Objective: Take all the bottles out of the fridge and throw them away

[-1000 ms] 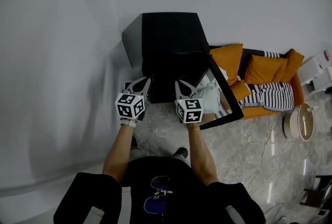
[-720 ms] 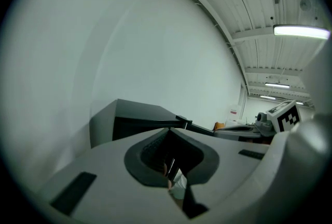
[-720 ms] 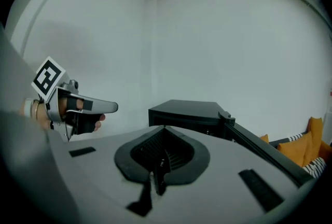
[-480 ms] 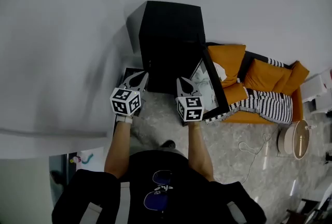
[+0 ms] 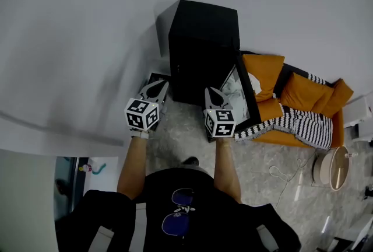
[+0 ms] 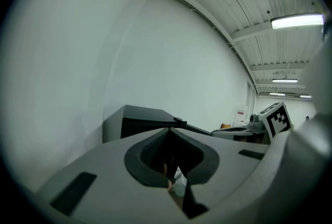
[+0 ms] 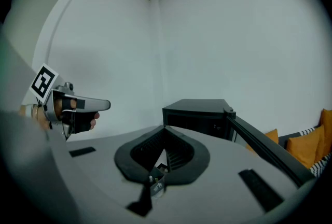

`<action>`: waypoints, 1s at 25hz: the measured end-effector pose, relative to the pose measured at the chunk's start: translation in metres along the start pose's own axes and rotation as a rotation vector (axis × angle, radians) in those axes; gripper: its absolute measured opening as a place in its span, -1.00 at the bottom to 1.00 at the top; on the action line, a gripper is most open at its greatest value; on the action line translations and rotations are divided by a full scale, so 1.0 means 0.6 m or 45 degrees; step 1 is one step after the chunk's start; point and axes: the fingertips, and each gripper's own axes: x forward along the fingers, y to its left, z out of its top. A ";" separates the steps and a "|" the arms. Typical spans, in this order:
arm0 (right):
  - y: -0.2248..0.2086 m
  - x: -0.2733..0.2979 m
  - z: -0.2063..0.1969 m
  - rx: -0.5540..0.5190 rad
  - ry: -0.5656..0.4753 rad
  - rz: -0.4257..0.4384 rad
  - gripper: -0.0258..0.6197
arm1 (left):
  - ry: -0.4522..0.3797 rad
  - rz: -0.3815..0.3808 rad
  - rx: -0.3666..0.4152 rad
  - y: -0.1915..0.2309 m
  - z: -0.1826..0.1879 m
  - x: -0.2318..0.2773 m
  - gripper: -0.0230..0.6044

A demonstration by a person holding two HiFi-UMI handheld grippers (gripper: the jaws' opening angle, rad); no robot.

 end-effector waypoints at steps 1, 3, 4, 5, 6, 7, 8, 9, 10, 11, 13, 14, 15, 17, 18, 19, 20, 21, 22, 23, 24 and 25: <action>0.008 -0.002 -0.002 0.008 0.005 0.006 -0.90 | 0.001 0.003 0.004 0.003 0.000 -0.008 -0.93; 0.028 -0.004 -0.007 0.014 0.017 0.020 -0.90 | 0.003 0.012 0.008 0.009 0.000 -0.026 -0.93; 0.040 -0.007 -0.011 0.010 0.024 0.028 -0.90 | 0.002 0.015 0.005 0.012 -0.002 -0.036 -0.93; 0.053 -0.009 -0.014 0.005 0.030 0.035 -0.90 | 0.001 0.018 0.000 0.015 -0.004 -0.047 -0.93; 0.065 -0.012 -0.018 0.001 0.035 0.043 -0.90 | 0.000 0.022 -0.006 0.018 -0.005 -0.058 -0.93; 0.076 -0.014 -0.020 -0.001 0.040 0.050 -0.90 | 0.000 0.026 -0.013 0.021 -0.008 -0.067 -0.93; 0.086 -0.016 -0.022 -0.001 0.044 0.058 -0.90 | 0.001 0.030 -0.018 0.024 -0.010 -0.077 -0.93; 0.096 -0.018 -0.024 0.005 0.048 0.067 -0.90 | 0.003 0.034 -0.022 0.026 -0.013 -0.086 -0.93; 0.105 -0.019 -0.025 0.015 0.049 0.078 -0.90 | 0.005 0.037 -0.023 0.028 -0.016 -0.095 -0.93; 0.114 -0.020 -0.027 0.030 0.049 0.090 -0.90 | 0.007 0.042 -0.023 0.030 -0.020 -0.105 -0.93; 0.130 -0.020 -0.030 0.056 0.048 0.108 -0.90 | 0.008 0.057 -0.027 0.037 -0.027 -0.124 -0.93; 0.138 -0.021 -0.032 0.060 0.049 0.112 -0.90 | 0.008 0.066 -0.033 0.042 -0.031 -0.134 -0.93; 0.146 -0.021 -0.034 0.060 0.051 0.114 -0.90 | 0.007 0.077 -0.041 0.047 -0.035 -0.145 -0.93; 0.165 -0.023 -0.036 0.056 0.055 0.119 -0.90 | 0.005 0.098 -0.054 0.057 -0.041 -0.168 -0.93; 0.175 -0.022 -0.037 0.054 0.056 0.123 -0.90 | 0.004 0.109 -0.059 0.063 -0.044 -0.180 -0.93; 0.185 -0.021 -0.038 0.052 0.057 0.128 -0.90 | 0.002 0.120 -0.065 0.069 -0.046 -0.191 -0.93; 0.196 -0.020 -0.038 0.051 0.058 0.134 -0.90 | 0.000 0.131 -0.071 0.074 -0.049 -0.202 -0.93; 0.205 -0.020 -0.039 0.050 0.058 0.140 -0.90 | -0.002 0.140 -0.077 0.079 -0.052 -0.212 -0.93; 0.214 -0.021 -0.040 0.050 0.058 0.145 -0.90 | -0.004 0.147 -0.082 0.083 -0.055 -0.222 -0.93; 0.222 -0.022 -0.040 0.050 0.059 0.149 -0.90 | -0.004 0.152 -0.087 0.086 -0.059 -0.230 -0.93; 0.230 -0.024 -0.041 0.051 0.060 0.153 -0.90 | -0.002 0.157 -0.094 0.088 -0.064 -0.238 -0.93; 0.237 -0.026 -0.043 0.053 0.062 0.157 -0.90 | 0.001 0.162 -0.101 0.089 -0.070 -0.246 -0.92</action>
